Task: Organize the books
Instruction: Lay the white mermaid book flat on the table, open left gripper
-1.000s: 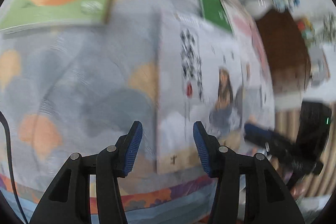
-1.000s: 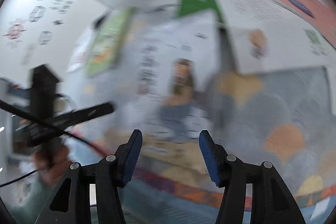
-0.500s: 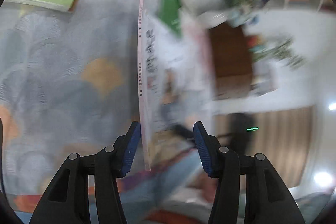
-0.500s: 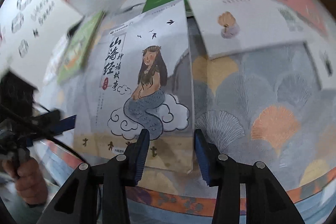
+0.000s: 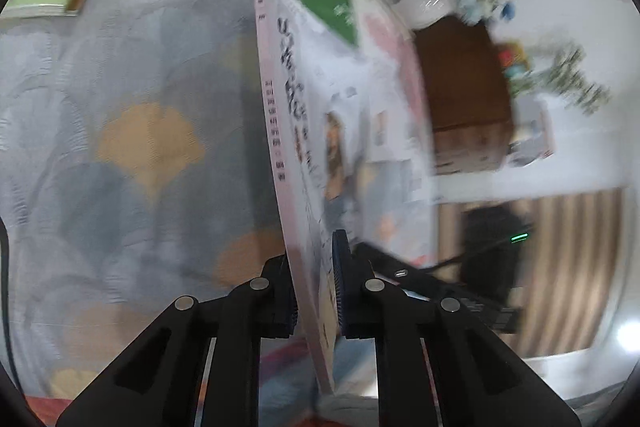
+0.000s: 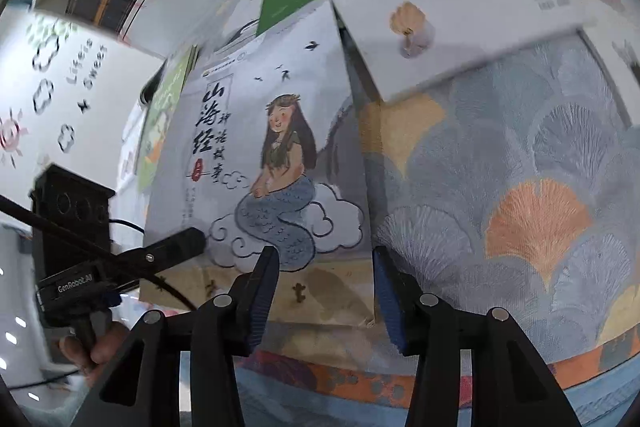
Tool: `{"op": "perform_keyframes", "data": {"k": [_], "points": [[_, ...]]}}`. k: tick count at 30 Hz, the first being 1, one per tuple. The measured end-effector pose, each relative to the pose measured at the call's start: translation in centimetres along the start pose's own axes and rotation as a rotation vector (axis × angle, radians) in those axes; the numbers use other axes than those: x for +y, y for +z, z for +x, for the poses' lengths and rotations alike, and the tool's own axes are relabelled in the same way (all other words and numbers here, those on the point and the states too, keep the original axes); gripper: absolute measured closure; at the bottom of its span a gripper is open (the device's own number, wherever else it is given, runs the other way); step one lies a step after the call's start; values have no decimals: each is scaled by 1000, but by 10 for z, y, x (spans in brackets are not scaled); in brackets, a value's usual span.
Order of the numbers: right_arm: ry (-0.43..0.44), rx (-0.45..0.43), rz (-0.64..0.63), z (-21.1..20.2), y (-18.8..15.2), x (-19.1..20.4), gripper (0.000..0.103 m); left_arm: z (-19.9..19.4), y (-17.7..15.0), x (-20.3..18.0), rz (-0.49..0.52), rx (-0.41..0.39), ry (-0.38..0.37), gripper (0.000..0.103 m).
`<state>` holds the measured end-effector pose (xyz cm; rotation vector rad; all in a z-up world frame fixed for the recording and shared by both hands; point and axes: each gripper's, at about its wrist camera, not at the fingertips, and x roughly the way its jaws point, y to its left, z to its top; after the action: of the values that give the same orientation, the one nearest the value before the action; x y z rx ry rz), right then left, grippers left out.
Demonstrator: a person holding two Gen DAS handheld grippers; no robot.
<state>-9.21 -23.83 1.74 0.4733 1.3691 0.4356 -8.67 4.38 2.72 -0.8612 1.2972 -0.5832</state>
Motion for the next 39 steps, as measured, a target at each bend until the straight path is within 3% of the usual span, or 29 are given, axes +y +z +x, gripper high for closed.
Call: {"op": "perform_keyframes", "data": {"k": [3, 6, 8, 15, 17, 20, 25, 26, 31, 36, 39], "points": [[156, -9, 122, -8, 5, -26, 57, -7, 11, 2, -72, -7, -124, 93], [262, -3, 218, -7, 6, -45, 56, -12, 18, 7, -126, -5, -202, 93], [312, 2, 267, 0, 8, -52, 50, -14, 20, 13, -169, 3, -250, 92], [509, 42, 314, 30, 17, -32, 50, -17, 17, 41, -307, 14, -384, 92], [556, 47, 302, 32, 20, -22, 60, -24, 13, 45, -301, 11, -374, 92], [495, 39, 209, 24, 21, -1, 66, -32, 12, 43, -252, 1, -289, 93], [203, 10, -104, 10, 16, 57, 68, -56, 5, 14, -14, -61, -15, 93], [160, 4, -164, 8, 13, 70, 68, -61, 4, 10, 18, -76, 5, 93], [42, -56, -422, -3, 7, 139, 68, -103, 18, 5, 52, -168, -32, 91], [61, -85, -547, 0, 30, 193, 68, -151, 35, 15, 63, -287, -42, 91], [71, -70, -621, 21, 50, 236, 67, -175, 53, 29, 54, -353, 3, 91]]}}
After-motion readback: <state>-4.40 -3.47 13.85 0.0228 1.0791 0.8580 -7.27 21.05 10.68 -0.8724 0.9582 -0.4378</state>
